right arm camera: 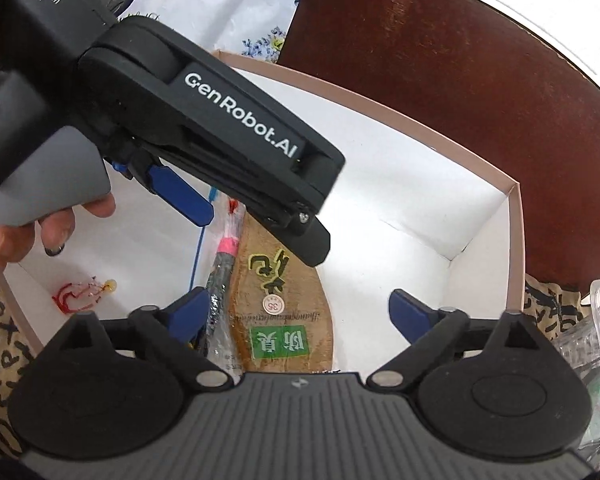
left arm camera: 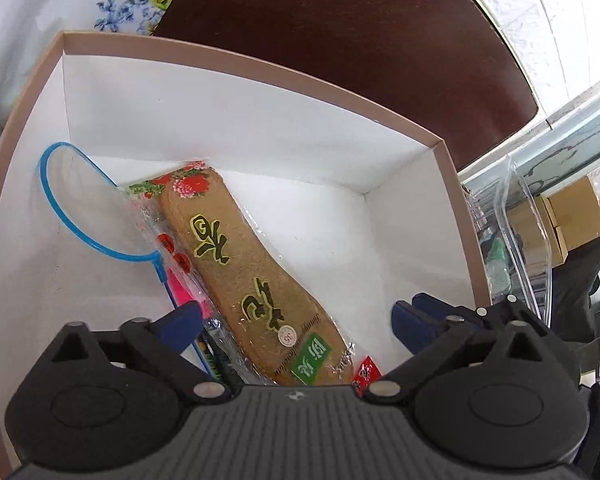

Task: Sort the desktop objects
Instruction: 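Move both tools back over the pile toward the white glove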

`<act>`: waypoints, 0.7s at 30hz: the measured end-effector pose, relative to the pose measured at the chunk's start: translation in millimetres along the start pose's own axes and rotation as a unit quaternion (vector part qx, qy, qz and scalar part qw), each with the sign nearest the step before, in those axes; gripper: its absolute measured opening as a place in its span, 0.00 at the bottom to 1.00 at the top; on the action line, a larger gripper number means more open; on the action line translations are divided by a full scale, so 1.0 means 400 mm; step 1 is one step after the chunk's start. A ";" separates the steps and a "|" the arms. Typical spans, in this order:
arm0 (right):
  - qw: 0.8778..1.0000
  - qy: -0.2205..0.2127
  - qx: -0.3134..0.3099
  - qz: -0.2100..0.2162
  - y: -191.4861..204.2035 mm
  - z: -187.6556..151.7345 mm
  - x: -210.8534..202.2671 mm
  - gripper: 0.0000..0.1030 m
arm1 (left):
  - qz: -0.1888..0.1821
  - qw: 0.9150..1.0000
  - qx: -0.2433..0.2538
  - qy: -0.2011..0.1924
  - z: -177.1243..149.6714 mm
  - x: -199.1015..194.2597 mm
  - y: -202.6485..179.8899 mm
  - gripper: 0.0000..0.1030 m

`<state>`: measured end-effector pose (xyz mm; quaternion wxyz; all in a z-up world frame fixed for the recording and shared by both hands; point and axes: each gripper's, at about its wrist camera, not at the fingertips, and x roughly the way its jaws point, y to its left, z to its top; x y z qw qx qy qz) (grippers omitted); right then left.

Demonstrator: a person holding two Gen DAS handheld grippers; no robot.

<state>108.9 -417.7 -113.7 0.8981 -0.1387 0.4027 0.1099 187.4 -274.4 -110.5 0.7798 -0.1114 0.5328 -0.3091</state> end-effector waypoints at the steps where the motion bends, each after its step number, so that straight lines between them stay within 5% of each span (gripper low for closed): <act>1: 1.000 0.002 0.006 -0.003 0.000 0.000 -0.001 0.92 | 0.001 1.000 0.004 0.000 0.000 -0.003 -0.003 1.00; 21: 0.992 -0.001 0.124 -0.040 0.012 0.021 -0.110 0.96 | 0.000 0.995 0.089 -0.046 -0.040 -0.106 -0.110 1.00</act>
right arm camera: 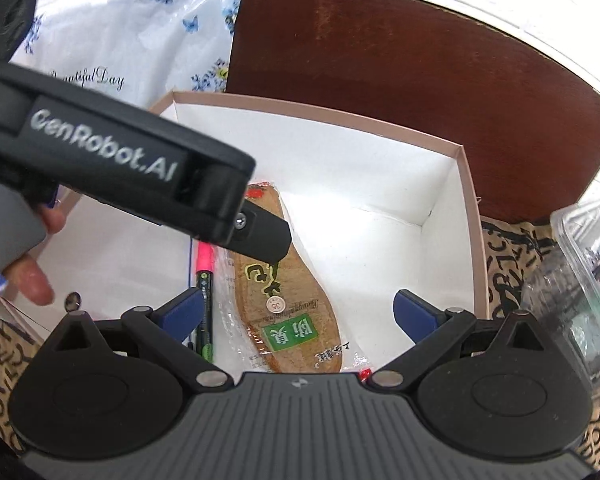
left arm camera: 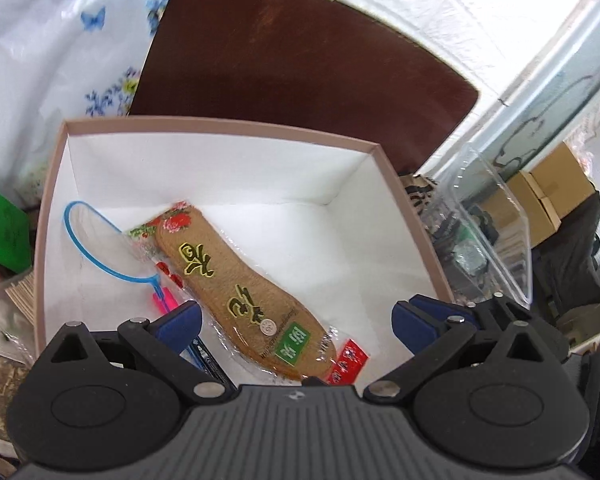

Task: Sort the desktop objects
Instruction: 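Move both tools back over the pile toward the white glove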

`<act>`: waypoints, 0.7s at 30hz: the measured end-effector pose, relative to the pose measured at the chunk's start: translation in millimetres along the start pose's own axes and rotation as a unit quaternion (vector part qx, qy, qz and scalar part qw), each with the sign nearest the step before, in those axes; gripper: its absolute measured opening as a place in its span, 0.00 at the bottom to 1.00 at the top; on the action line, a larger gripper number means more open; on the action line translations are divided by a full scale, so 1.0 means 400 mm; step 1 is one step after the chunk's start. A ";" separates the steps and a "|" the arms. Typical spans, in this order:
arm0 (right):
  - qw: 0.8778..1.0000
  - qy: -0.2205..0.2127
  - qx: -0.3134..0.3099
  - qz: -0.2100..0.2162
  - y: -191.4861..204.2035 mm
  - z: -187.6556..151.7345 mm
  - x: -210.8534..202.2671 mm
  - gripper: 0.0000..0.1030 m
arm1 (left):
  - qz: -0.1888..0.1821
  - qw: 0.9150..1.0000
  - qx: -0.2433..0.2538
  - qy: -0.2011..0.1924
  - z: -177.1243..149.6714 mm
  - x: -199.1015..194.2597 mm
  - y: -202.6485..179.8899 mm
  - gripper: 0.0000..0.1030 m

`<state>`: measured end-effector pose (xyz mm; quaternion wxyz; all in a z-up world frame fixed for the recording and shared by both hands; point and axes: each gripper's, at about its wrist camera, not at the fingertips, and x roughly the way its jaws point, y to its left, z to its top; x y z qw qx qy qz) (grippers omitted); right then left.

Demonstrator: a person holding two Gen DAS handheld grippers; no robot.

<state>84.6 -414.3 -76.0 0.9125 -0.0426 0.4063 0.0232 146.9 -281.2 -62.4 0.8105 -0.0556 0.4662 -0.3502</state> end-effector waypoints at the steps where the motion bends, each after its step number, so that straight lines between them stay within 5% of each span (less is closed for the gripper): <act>1: 1.000 -0.002 0.004 0.000 0.006 -0.002 -0.007 0.96 | -0.002 1.000 0.005 -0.002 -0.005 -0.013 -0.005 1.00; 14: 0.997 -0.060 -0.017 0.047 0.160 -0.020 -0.159 0.96 | -0.007 0.998 0.024 -0.055 -0.144 -0.262 0.019 1.00; 21: 0.991 -0.082 -0.053 0.090 0.278 -0.024 -0.215 0.96 | 0.009 0.996 -0.030 -0.078 -0.251 -0.387 0.109 1.00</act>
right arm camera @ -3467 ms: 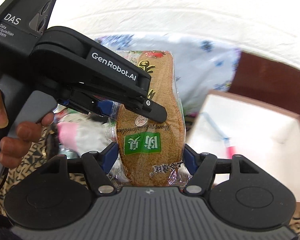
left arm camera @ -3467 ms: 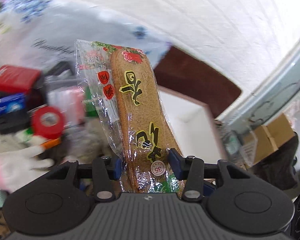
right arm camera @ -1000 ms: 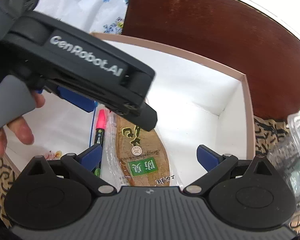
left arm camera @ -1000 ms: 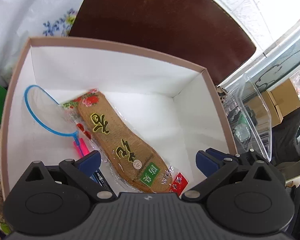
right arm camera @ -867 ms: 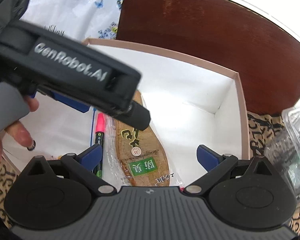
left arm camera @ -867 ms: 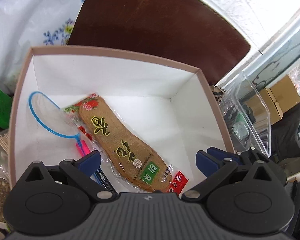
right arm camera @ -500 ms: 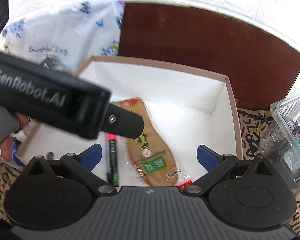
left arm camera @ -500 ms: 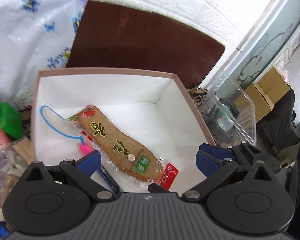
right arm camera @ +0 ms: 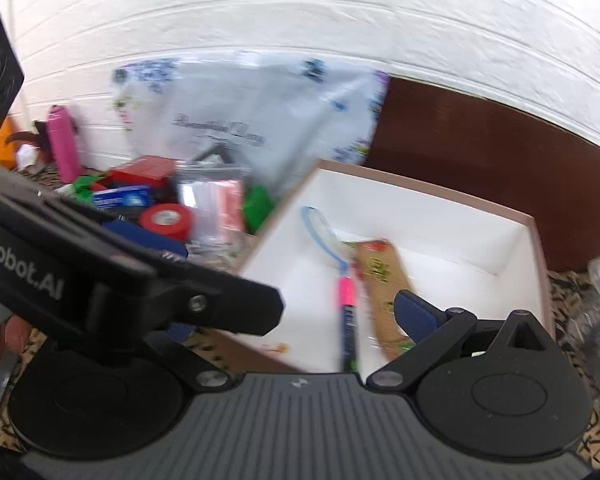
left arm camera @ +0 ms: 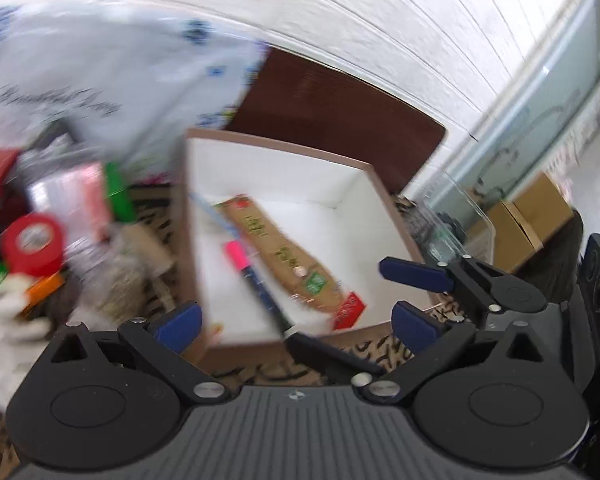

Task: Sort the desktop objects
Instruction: 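Move both tools back over the pile toward the white glove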

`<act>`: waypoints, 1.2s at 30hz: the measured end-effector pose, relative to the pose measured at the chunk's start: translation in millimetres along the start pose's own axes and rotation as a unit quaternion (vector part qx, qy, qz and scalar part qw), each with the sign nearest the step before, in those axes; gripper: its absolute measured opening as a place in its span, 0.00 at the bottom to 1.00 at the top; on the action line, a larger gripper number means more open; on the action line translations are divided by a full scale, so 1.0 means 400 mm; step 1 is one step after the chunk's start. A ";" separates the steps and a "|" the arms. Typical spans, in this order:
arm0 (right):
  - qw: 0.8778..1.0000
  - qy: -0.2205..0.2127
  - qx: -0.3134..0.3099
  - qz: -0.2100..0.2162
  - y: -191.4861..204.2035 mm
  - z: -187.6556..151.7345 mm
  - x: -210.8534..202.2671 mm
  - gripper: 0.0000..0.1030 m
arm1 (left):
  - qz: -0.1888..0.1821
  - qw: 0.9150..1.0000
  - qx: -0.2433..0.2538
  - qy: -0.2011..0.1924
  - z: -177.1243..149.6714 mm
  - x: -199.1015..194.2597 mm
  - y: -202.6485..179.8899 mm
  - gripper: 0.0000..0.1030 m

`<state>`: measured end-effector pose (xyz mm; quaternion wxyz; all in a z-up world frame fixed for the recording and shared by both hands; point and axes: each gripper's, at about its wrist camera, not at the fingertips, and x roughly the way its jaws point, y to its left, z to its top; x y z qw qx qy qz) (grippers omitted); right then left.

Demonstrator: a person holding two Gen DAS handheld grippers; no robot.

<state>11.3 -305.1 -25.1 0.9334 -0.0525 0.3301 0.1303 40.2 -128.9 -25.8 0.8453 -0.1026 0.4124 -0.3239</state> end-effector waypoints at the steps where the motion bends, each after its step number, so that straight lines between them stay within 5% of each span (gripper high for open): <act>1: 1.000 -0.002 -0.006 0.007 0.023 0.002 -0.008 0.96 | 0.007 1.000 -0.010 -0.004 -0.013 -0.021 0.019 1.00; 8: 0.997 0.012 -0.041 0.063 0.164 -0.022 -0.007 0.96 | 0.081 0.996 -0.045 -0.008 -0.101 -0.139 0.146 1.00; 16: 0.993 0.037 -0.056 0.095 0.268 -0.058 0.030 0.96 | 0.117 0.989 -0.095 0.003 -0.160 -0.193 0.247 1.00; 36: 0.990 0.064 -0.084 0.095 0.341 -0.021 0.171 0.95 | 0.191 0.971 -0.145 -0.019 -0.081 -0.185 0.467 1.00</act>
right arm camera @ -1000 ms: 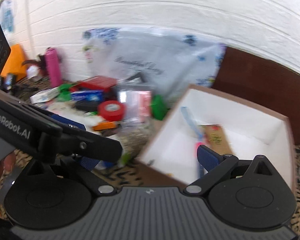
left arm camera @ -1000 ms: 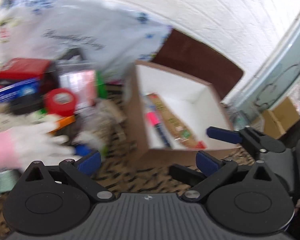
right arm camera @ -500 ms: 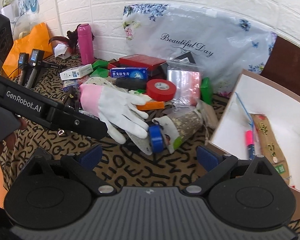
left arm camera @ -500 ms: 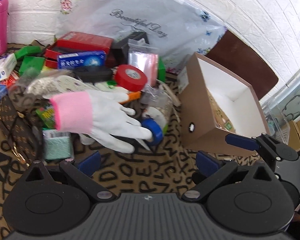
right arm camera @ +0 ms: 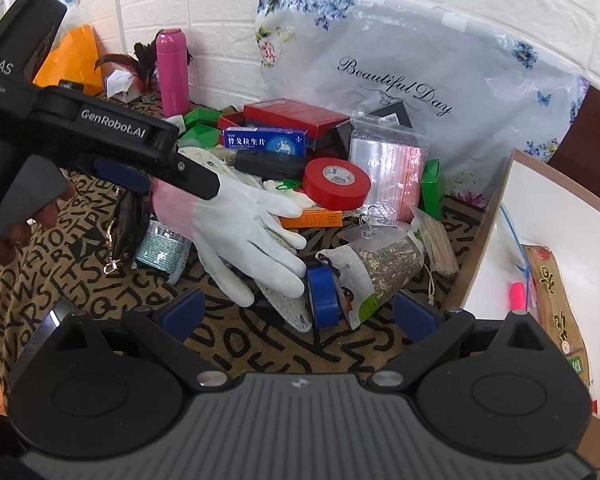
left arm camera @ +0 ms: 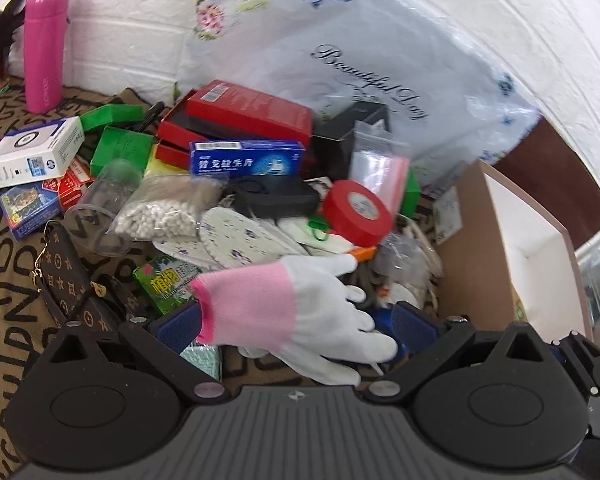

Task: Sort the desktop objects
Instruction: 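Move both tools back over the pile toward the white glove, then grasp the pink-cuffed white glove with the left tool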

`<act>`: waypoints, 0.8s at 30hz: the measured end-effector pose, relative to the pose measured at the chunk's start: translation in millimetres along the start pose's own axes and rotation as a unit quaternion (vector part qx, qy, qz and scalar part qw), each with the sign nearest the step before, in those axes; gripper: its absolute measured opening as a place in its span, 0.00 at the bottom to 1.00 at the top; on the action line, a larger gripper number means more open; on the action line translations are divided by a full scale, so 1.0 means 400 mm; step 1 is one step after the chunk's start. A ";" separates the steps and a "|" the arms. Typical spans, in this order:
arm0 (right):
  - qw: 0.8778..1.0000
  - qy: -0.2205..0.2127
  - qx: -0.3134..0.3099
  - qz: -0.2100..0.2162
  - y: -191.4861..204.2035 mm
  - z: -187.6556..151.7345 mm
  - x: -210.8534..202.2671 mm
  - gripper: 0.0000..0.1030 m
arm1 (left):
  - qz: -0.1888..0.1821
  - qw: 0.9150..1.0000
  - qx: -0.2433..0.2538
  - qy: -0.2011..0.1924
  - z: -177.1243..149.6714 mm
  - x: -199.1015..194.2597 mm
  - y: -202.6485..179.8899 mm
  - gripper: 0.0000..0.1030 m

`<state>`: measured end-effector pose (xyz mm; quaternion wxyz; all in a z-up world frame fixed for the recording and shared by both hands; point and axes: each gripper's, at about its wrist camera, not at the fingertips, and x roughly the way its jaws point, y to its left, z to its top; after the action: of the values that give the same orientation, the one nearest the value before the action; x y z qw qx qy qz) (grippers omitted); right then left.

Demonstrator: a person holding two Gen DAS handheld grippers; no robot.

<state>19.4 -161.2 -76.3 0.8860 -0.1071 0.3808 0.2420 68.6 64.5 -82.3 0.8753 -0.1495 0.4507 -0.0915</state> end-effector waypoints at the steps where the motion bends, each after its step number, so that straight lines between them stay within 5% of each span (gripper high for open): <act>1: 1.000 0.004 -0.001 0.002 -0.002 0.003 0.013 0.95 | 0.001 1.000 -0.003 0.003 0.002 0.008 0.005 1.00; 7: 1.000 0.027 -0.008 0.014 -0.013 0.019 0.093 0.91 | -0.007 0.999 -0.025 0.020 0.005 0.043 0.032 0.97; 15: 0.999 0.045 -0.005 0.013 -0.028 0.027 0.155 0.76 | -0.039 0.998 -0.032 0.031 0.010 0.041 0.026 0.55; 19: 0.999 0.050 0.010 0.002 -0.046 0.025 0.169 0.67 | -0.060 0.997 -0.010 0.047 0.002 0.039 0.004 0.22; 24: 0.998 0.065 0.013 0.000 -0.059 0.014 0.187 0.63 | -0.081 0.994 0.022 0.074 -0.022 0.059 -0.028 0.22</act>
<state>79.2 -153.3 -126.6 0.8605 -0.1113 0.4410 0.2297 75.0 45.5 -101.3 0.8324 -0.1593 0.4985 -0.1825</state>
